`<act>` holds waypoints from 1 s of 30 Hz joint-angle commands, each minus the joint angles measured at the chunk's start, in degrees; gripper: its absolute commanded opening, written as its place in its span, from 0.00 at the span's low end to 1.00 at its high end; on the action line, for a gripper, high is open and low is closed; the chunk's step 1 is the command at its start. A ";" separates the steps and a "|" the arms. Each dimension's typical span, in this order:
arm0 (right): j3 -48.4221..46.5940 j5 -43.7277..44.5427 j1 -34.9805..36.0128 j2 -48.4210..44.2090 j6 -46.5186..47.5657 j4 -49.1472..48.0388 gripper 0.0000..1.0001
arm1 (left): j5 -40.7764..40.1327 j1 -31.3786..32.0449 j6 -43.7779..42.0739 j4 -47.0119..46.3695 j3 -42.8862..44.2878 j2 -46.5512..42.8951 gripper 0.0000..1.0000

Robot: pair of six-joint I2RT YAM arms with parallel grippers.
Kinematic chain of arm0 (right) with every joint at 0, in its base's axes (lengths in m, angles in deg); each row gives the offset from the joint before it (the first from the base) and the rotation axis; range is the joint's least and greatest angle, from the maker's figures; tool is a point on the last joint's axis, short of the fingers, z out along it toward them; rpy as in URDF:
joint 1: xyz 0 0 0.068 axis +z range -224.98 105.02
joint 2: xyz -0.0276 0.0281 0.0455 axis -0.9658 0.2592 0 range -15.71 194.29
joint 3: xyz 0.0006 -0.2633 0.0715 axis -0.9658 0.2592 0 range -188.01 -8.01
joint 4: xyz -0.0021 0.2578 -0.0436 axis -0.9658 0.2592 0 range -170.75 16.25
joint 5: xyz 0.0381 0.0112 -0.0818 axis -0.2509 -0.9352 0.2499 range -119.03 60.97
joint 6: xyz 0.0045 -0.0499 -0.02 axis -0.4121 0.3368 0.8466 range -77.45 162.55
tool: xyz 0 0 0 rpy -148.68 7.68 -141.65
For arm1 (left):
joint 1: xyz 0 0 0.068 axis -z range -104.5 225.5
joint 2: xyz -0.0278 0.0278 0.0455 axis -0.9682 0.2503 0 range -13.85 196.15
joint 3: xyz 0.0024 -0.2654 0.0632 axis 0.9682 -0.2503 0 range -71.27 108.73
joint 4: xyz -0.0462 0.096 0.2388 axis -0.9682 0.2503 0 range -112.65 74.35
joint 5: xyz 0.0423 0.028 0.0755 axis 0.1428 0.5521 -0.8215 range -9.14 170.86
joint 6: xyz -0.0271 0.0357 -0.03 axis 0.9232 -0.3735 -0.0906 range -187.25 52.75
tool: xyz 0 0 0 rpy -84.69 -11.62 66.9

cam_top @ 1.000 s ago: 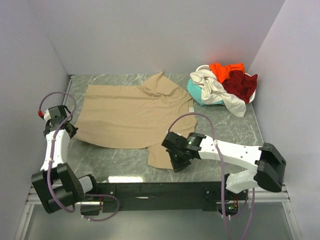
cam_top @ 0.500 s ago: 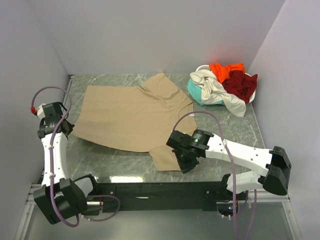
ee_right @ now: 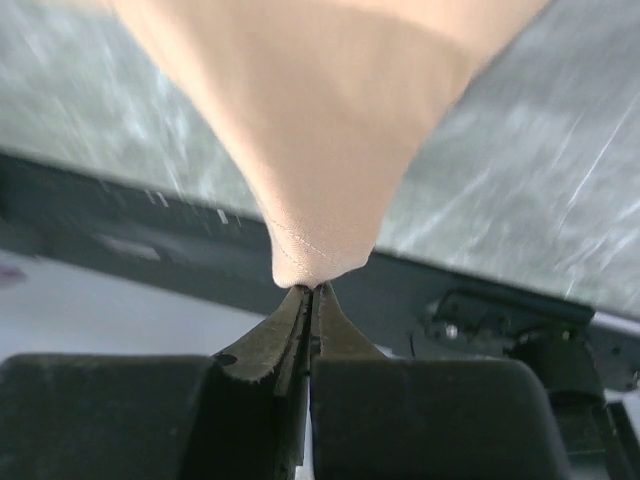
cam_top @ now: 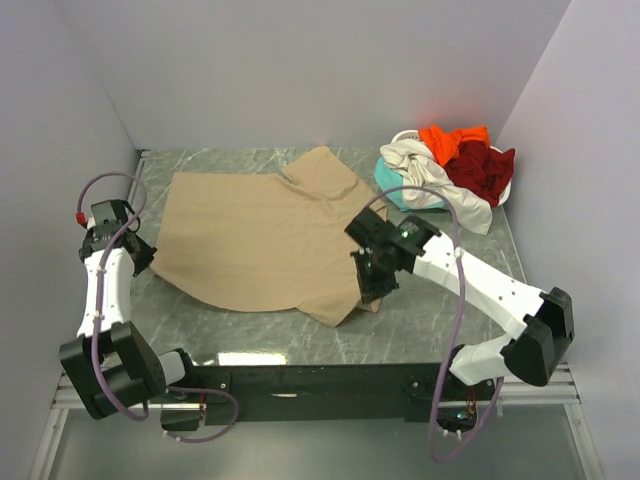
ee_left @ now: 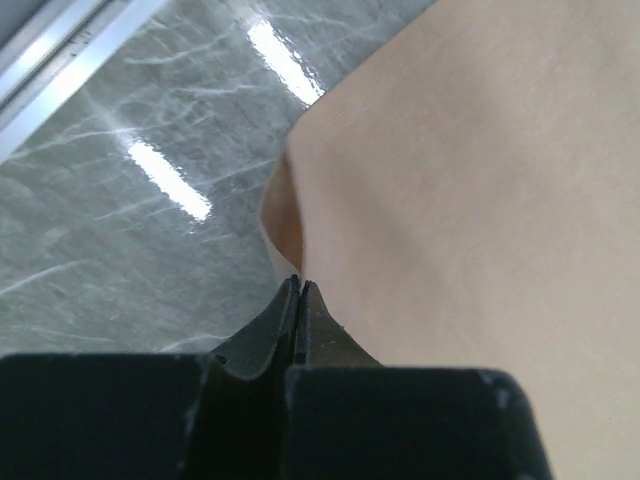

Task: Fold and stack the t-shirts
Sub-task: Fold the tshirt

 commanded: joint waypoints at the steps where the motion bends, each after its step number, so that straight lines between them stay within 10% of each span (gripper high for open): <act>1: -6.42 0.85 -4.10 3.92 5.51 -2.14 0.00 | 3.06 -0.13 -1.08 -3.37 1.04 2.45 0.01; 30: -48.79 8.06 -23.53 39.00 21.07 0.49 0.00 | 10.45 1.63 -1.52 -7.16 27.93 32.77 0.00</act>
